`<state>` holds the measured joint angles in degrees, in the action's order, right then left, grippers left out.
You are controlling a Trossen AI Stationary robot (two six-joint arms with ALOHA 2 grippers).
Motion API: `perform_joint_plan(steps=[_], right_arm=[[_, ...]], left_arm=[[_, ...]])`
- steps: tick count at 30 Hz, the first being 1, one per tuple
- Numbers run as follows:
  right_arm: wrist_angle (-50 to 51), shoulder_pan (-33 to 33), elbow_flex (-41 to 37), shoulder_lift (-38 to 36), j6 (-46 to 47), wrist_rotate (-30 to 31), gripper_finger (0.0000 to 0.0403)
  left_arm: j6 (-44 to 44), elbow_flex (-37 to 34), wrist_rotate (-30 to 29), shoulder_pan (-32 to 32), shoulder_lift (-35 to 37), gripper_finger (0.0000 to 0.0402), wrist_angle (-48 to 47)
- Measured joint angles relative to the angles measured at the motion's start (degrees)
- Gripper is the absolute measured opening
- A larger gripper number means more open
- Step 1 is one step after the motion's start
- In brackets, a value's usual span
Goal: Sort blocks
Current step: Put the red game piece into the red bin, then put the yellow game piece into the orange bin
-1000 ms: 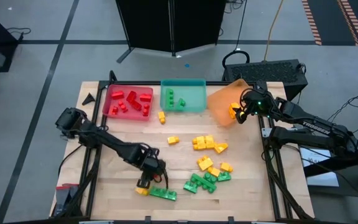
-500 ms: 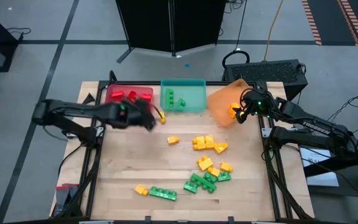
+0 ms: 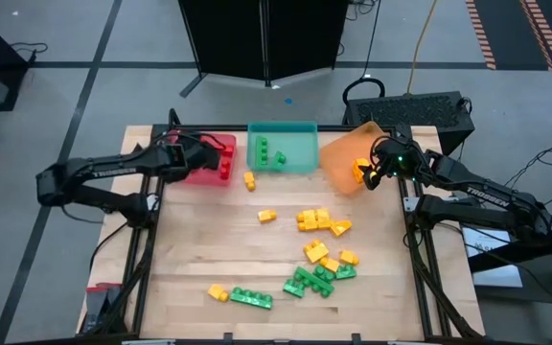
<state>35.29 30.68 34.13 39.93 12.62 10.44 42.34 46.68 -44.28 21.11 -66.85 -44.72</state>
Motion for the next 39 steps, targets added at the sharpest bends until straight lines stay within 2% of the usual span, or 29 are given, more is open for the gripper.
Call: perform_joint_plan(steps=[5,10,16,19,21,24,27,29,32,39], right_arm=[[-0.42,0.0,0.0,-0.01,0.0,0.0,0.0315],[-0.38,0.0,0.0,0.02,-0.2,-0.02,0.0315],[-0.35,0.0,0.0,0.02,-0.77,-0.07,0.0315],[-0.33,0.01,0.0,0.01,-1.27,-0.28,0.0315],[-0.33,0.0,0.0,0.02,-1.29,-0.31,0.0315],[-0.29,0.02,0.0,0.02,-1.31,-0.3,0.0315],[-0.19,0.02,0.0,0.02,-1.53,-0.31,0.0315],[-0.2,0.0,0.0,0.0,-1.57,-0.31,0.0315],[-0.22,0.02,0.0,0.01,-1.76,-0.29,0.0315],[-0.27,0.02,0.0,0.01,-1.96,-0.28,0.0315]], left_arm=[[0.37,-6.3,3.22,2.45,0.0,0.0164,6.47],[0.47,-8.47,6.81,4.02,-0.02,0.017,7.21],[-5.71,-6.79,10.22,4.02,0.02,0.0287,10.97],[-7.94,-4.9,11.33,4.04,0.05,0.0316,11.75],[-10.45,-3.28,14.8,4.06,0.09,0.032,11.89],[-17.26,0.51,27.4,3.36,0.8,0.0315,12.64],[-20.94,5.49,40.81,-0.05,1.61,0.0302,13.03],[-22.02,8.95,46.44,-3.99,1.84,0.0295,12.47],[-23.22,12.4,48.6,-11.99,1.92,0.0288,11.29],[-19.51,13.43,47.17,-30.79,-1.37,0.0287,11.81]])
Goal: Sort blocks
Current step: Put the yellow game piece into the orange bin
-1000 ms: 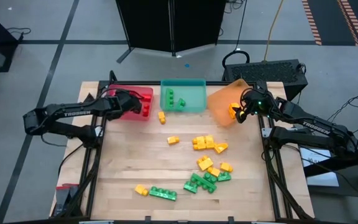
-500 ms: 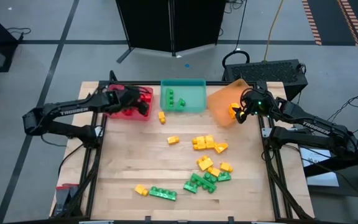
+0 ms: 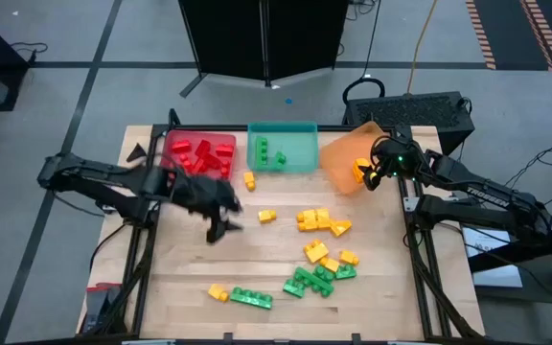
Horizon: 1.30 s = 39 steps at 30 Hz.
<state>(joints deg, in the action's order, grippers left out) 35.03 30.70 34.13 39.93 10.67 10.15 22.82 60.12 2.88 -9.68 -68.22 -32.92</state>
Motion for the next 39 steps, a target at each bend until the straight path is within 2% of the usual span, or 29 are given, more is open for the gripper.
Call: perform_joint_plan(steps=[5,14,22,27,31,39], right_arm=[[-0.29,-0.01,0.0,0.0,0.04,0.01,0.0315],[-0.55,0.0,0.0,0.01,0.83,0.01,0.0315],[-0.5,0.0,0.0,0.01,0.87,0.02,0.0315],[-0.5,0.0,0.0,-0.01,2.04,0.02,0.0315],[-0.49,-0.02,0.0,0.0,2.15,0.02,0.0315],[-0.42,-0.02,0.0,0.0,2.15,0.02,0.0315]], left_arm=[[0.63,0.0,-3.25,-10.52,-6.65,0.0287,1.46],[0.4,-0.04,-2.76,-20.97,-17.93,0.0287,2.38],[2.3,-0.11,0.4,-26.95,-21.89,0.0287,4.43],[1.69,-0.11,0.04,-30.63,-24.64,0.0287,3.26],[2.3,-0.53,-3.23,-31.24,-26.3,0.0287,2.17],[2.25,-1.66,-4.04,-31.47,-28.45,0.0287,2.27]])
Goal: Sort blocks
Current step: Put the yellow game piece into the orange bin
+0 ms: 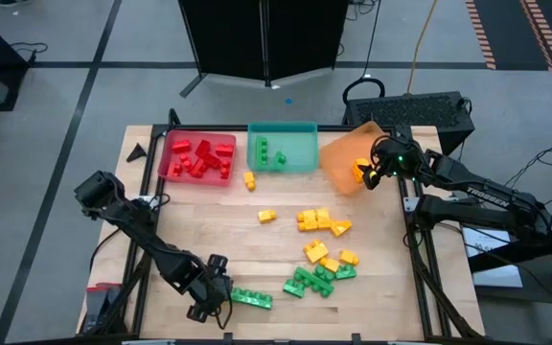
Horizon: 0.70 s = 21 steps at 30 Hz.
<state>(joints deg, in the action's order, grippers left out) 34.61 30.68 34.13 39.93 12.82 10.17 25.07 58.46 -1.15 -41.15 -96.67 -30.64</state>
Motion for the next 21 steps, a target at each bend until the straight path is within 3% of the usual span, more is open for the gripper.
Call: perform_joint_plan(steps=[6,14,17,21], right_arm=[[0.0,0.02,0.0,0.0,0.02,0.0,0.0315],[0.12,0.02,0.0,-0.01,0.02,0.0,0.0315],[0.28,0.02,0.0,-0.01,0.0,0.0,0.0315],[0.35,0.0,0.0,-0.01,0.0,0.0,0.0315]], left_arm=[[-0.01,-1.25,-1.37,-0.15,-1.45,0.0287,1.36],[2.05,-5.1,2.13,-0.13,-2.32,0.0283,5.23],[2.68,-5.33,2.13,0.13,-2.27,0.0255,5.4],[3.18,-5.41,1.58,0.24,-2.27,0.0176,5.75]])
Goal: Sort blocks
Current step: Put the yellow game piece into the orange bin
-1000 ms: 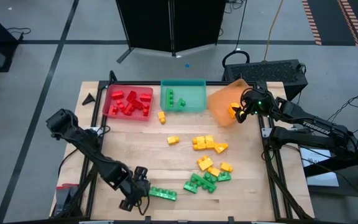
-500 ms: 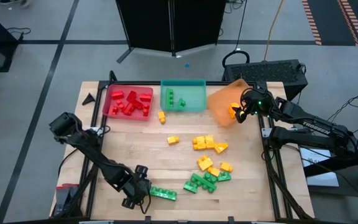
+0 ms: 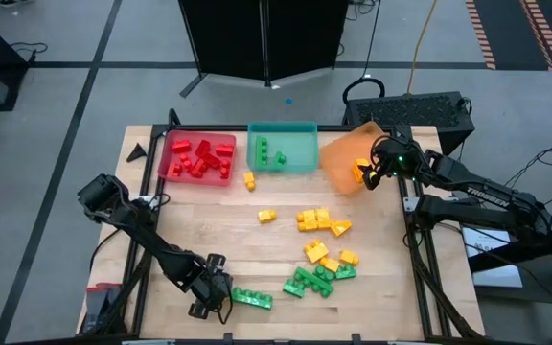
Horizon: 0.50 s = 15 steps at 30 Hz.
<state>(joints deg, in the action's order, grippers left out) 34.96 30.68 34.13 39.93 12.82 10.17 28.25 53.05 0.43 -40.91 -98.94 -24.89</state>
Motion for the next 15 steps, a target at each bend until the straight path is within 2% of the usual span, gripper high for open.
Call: perform_joint_plan(steps=[2,9,15], right_arm=[[0.0,0.0,0.0,0.01,0.0,0.0,0.0315],[0.0,0.02,0.0,0.0,0.0,0.02,0.0315],[0.0,0.02,0.0,0.02,0.0,0.04,0.0315]], left_arm=[[0.01,0.01,-0.05,0.0,0.0,0.0133,0.16],[2.77,1.35,1.71,2.34,0.02,0.013,-2.04],[2.81,4.43,-0.56,7.73,3.11,0.013,-5.11]])
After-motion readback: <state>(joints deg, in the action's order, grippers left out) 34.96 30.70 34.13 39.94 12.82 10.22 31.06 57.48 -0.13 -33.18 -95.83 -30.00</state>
